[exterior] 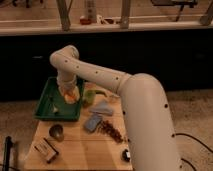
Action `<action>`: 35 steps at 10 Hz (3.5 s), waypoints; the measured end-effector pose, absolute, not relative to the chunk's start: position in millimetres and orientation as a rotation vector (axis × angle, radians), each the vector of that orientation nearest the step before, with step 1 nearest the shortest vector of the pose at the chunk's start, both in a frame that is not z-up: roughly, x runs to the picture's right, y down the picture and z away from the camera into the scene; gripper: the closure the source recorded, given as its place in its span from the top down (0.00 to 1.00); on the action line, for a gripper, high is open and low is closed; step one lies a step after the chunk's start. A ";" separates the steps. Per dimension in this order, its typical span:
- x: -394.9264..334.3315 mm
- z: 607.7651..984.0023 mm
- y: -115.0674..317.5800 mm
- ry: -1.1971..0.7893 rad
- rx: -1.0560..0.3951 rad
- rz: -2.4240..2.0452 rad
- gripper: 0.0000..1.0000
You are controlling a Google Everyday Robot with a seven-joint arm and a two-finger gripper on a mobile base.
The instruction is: Place apple in tray
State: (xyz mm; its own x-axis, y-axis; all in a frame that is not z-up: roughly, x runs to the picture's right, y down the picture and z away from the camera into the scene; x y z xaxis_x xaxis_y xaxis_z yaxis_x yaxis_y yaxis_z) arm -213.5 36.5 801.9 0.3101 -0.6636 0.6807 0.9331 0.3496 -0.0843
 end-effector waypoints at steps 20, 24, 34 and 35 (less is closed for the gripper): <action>-236.6 819.2 37.5 -0.646 -0.500 -1.158 0.80; -231.3 818.5 33.0 -0.636 -0.505 -1.162 0.80; -228.1 818.8 29.3 -0.622 -0.513 -1.166 0.80; -227.9 818.3 28.8 -0.621 -0.512 -1.165 0.80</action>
